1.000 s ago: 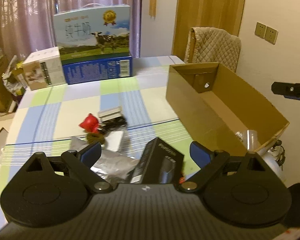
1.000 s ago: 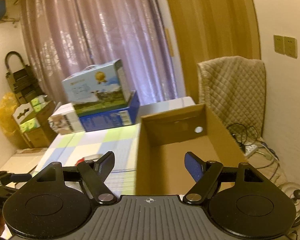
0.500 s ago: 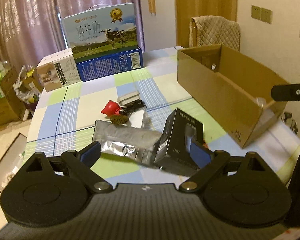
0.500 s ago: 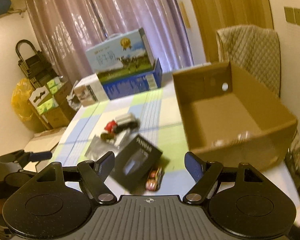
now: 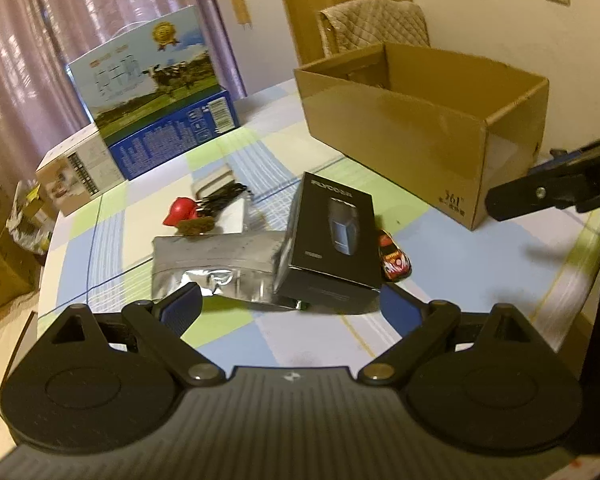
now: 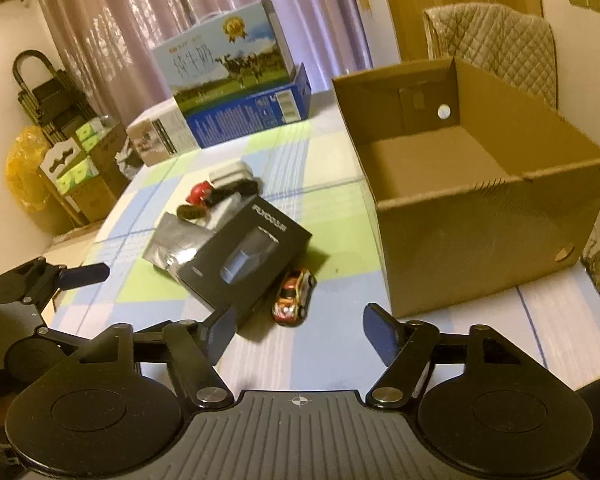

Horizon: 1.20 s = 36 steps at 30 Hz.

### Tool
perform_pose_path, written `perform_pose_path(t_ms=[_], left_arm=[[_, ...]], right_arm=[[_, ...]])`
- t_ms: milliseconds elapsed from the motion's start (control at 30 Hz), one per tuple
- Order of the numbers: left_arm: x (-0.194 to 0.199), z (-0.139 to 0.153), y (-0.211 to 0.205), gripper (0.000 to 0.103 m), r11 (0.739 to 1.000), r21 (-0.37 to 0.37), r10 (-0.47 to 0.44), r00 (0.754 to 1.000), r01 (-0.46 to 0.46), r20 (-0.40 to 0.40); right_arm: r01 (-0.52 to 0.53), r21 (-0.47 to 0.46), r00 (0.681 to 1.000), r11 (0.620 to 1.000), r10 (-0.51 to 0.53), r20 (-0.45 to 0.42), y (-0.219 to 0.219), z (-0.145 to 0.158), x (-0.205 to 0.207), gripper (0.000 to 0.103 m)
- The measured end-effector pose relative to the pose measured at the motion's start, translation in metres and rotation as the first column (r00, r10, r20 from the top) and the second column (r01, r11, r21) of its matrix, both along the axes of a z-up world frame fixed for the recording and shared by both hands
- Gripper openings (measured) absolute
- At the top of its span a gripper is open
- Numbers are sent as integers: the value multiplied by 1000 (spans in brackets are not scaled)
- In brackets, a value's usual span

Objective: Organize objects
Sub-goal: 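Grasp the black FLYCO shaver box with the left gripper, then lift the FLYCO box with the left gripper while the right gripper grasps the toy car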

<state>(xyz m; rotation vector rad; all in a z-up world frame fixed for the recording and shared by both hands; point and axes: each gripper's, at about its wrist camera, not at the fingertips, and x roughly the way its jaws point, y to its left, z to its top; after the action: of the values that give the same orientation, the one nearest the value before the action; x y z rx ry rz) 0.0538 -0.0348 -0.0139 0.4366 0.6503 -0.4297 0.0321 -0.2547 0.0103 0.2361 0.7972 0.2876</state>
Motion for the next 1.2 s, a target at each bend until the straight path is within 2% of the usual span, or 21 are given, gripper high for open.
perform_pose_path(t_ms=[133, 467, 667, 733, 867, 967, 1100, 1200], left_arm=[[7, -14, -12, 93, 998, 43, -40, 999, 40, 7], [30, -49, -43, 93, 979, 136, -152, 988, 150, -1], [40, -62, -56, 87, 962, 204, -190, 982, 183, 15], [43, -65, -58, 81, 957, 215, -199, 980, 192, 11], [47, -64, -56, 79, 960, 205, -196, 981, 190, 5], [47, -59, -51, 78, 972, 171, -161, 987, 158, 2], [44, -44, -29, 78, 996, 75, -45, 998, 47, -33], [40, -32, -5, 78, 997, -16, 73, 995, -75, -74]], right_arm=[[0, 7, 999, 1000, 1, -33, -2, -12, 10, 59], [14, 10, 995, 1000, -13, -96, -6, -35, 24, 58], [18, 11, 993, 1000, -16, -116, -7, -42, 27, 58], [18, 10, 992, 1000, -17, -122, -6, -44, 28, 58], [7, 8, 992, 1000, -6, -125, -4, -45, 28, 58], [-6, 8, 992, 1000, 7, -123, -2, -45, 28, 58], [-26, 11, 992, 1000, 27, -123, 8, -46, 31, 58], [-44, 10, 992, 999, 45, -119, 17, -46, 33, 58]])
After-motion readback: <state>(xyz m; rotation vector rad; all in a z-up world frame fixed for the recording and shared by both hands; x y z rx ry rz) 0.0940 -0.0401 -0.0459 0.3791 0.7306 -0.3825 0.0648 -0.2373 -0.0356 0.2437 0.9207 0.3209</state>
